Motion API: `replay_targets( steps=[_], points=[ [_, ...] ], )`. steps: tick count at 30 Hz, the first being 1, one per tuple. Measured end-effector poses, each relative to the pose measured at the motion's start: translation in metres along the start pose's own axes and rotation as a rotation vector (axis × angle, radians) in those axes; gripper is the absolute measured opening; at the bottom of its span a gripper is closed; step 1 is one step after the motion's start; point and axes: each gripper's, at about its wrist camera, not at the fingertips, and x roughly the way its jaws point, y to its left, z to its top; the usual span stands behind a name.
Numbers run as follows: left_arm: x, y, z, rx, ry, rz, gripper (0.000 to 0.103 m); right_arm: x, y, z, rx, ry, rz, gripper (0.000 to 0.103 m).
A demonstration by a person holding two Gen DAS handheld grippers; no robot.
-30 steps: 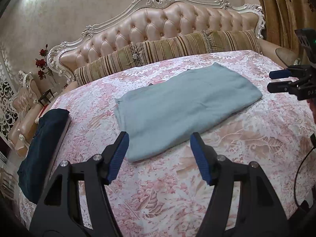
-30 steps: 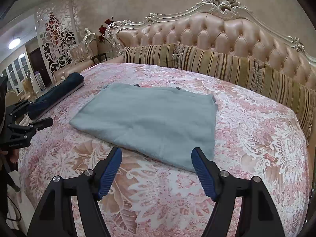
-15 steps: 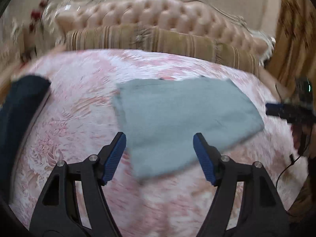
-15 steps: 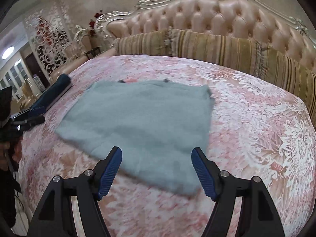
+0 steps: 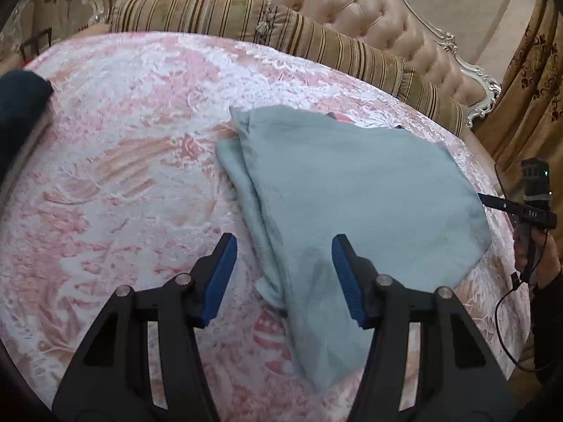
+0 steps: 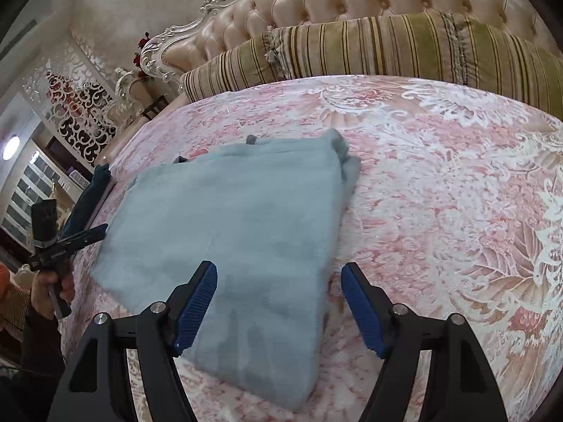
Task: Fold clothes
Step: 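Grasp the edge of the folded light blue shirt with the left gripper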
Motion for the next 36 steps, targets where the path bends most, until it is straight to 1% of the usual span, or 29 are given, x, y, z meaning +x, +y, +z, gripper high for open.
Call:
replay_targets(
  steps=[3, 4, 5, 7, 8, 9, 12, 13, 16, 18, 19, 21, 24, 25, 27, 28, 29, 30, 36],
  points=[
    [0.006, 0.005, 0.002, -0.012, -0.004, -0.017, 0.059, 0.001, -0.005, -0.001, 0.004, -0.001, 0.001, 0.074],
    [0.006, 0.007, 0.004, -0.023, -0.003, -0.035, 0.059, 0.001, -0.006, -0.001, 0.005, -0.001, 0.003, 0.074],
    [0.007, 0.008, 0.005, -0.035, -0.003, -0.054, 0.053, 0.001, -0.006, -0.001, 0.004, -0.001, 0.002, 0.074],
    [0.011, 0.007, 0.006, -0.025, 0.007, -0.069, 0.042, 0.002, -0.007, 0.0, 0.006, 0.001, 0.006, 0.074],
    [0.01, 0.007, 0.007, -0.024, 0.009, -0.074, 0.04, 0.002, -0.008, 0.001, 0.007, 0.002, 0.009, 0.074],
    [0.011, 0.011, 0.009, -0.046, 0.015, -0.1, 0.04, 0.002, -0.008, 0.001, 0.008, 0.003, 0.011, 0.074],
    [0.014, 0.032, 0.011, -0.164, 0.026, -0.221, 0.04, 0.004, -0.011, 0.004, 0.023, 0.011, 0.035, 0.074],
    [0.014, 0.036, 0.011, -0.189, 0.029, -0.241, 0.037, 0.004, -0.012, 0.004, 0.034, 0.015, 0.044, 0.074],
    [0.014, 0.047, 0.01, -0.264, 0.036, -0.295, 0.037, 0.005, -0.011, 0.005, 0.043, 0.028, 0.057, 0.074],
    [0.017, 0.058, 0.01, -0.355, 0.054, -0.354, 0.037, 0.007, -0.012, 0.006, 0.054, 0.037, 0.068, 0.074],
    [0.017, 0.063, 0.01, -0.384, 0.063, -0.372, 0.037, 0.007, -0.013, 0.007, 0.063, 0.039, 0.075, 0.074],
    [0.018, 0.062, 0.012, -0.384, 0.088, -0.371, 0.036, 0.006, -0.014, 0.009, 0.076, 0.038, 0.082, 0.074],
    [0.019, 0.064, 0.014, -0.421, 0.114, -0.375, 0.036, 0.003, -0.014, 0.01, 0.08, 0.034, 0.08, 0.074],
    [0.019, 0.063, 0.015, -0.423, 0.118, -0.362, 0.036, 0.002, -0.014, 0.011, 0.084, 0.036, 0.083, 0.074],
    [0.019, 0.054, 0.018, -0.381, 0.119, -0.322, 0.036, 0.003, -0.015, 0.012, 0.089, 0.042, 0.091, 0.074],
    [0.02, 0.049, 0.019, -0.363, 0.13, -0.298, 0.032, 0.004, -0.014, 0.012, 0.089, 0.044, 0.092, 0.074],
    [0.021, 0.045, 0.02, -0.346, 0.14, -0.275, 0.015, 0.005, -0.014, 0.013, 0.089, 0.046, 0.09, 0.074],
    [0.023, 0.045, 0.02, -0.348, 0.147, -0.272, 0.01, 0.007, -0.014, 0.015, 0.089, 0.049, 0.09, 0.074],
    [0.023, 0.048, 0.019, -0.352, 0.152, -0.261, 0.01, 0.019, -0.018, 0.023, 0.116, 0.074, 0.062, 0.074]
  ],
)
